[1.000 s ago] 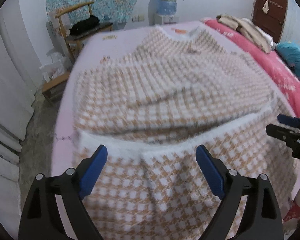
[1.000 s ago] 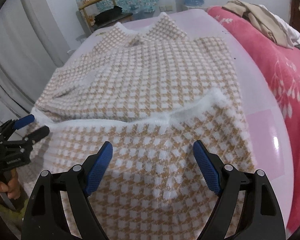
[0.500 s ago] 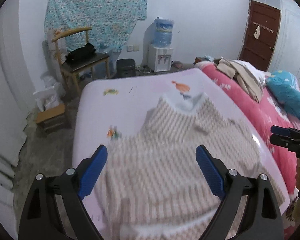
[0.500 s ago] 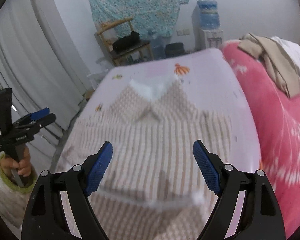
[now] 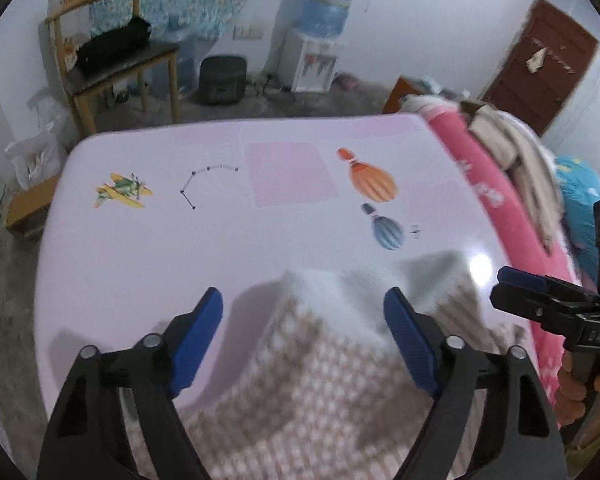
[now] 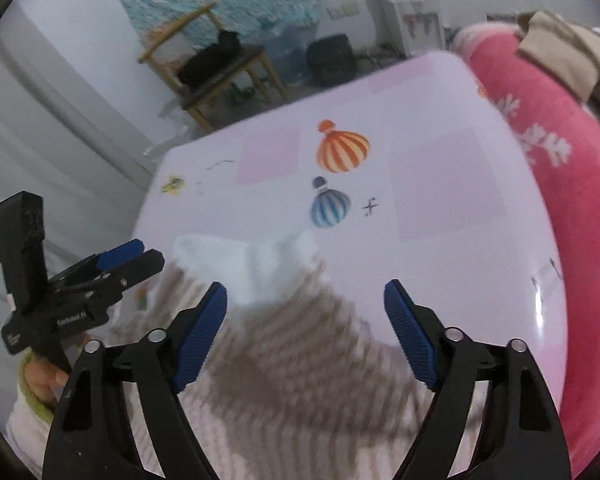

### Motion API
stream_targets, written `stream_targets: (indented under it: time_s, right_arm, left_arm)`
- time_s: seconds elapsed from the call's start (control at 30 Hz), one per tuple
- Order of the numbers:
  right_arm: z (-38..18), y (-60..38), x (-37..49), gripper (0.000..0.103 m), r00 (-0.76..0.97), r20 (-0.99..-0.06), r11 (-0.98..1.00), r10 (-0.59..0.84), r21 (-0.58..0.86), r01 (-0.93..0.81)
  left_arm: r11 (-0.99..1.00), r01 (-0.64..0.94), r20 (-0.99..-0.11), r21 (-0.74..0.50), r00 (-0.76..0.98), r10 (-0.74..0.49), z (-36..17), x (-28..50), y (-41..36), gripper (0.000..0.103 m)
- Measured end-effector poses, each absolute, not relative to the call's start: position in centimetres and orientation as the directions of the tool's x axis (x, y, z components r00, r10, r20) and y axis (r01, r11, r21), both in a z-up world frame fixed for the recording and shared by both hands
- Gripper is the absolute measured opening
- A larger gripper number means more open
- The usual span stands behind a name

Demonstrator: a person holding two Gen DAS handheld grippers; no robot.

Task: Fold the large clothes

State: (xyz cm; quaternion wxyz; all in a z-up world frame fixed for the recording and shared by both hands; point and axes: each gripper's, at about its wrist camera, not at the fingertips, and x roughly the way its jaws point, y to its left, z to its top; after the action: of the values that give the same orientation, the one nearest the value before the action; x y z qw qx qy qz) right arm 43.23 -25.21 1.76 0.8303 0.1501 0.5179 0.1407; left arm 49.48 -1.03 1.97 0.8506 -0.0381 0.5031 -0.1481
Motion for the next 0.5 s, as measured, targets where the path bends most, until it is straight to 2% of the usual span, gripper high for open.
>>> stream_targets:
  time_s: [0.07,0.17,0.27,0.3,0.4,0.5]
  right_arm:
    - [0.3,-25.1,44.8,0.068,0.393,-0.831,0.913,0.394,0.403,-0.064]
    - [-0.9,-24.9,45.9,0.055,0.360,-0.838,0.906,0.410,0.421,-0.051]
    - [-1.3,-24.6,46.2,0.029,0.344,-0.832,0.895,0.435,0.443,-0.060]
    - [-1.3,-24.5,46.1,0.018,0.341,-0.824,0.886,0.453,0.459,-0.066]
    - [-0.3,-24.3,45.4,0.011,0.359,-0.818,0.889,0.450,0.448,-0.095]
    - [1.5,-24.0,43.9,0.010,0.378,-0.808,0.891,0.452,0.432,-0.140]
  left_arm:
    - [0.956,0.189,-0.861,-0.225,0.421,-0.286,0.9,50.5,-1.0,0.070]
    - [0.955,0.157,-0.871,-0.252,0.392,-0.295,-0.4,51.6,-0.7,0.054]
    - [0.937,0.147,-0.863,-0.316,0.366,-0.348,-1.0,51.7,-0.2,0.032]
    - [0.928,0.155,-0.856,-0.338,0.360,-0.372,-1.0,51.5,-0.2,0.021]
    - [0.927,0.188,-0.849,-0.323,0.375,-0.372,0.0,50.7,-0.6,0.014]
    - [0.924,0.225,-0.837,-0.309,0.397,-0.377,1.4,49.5,-0.6,0.012]
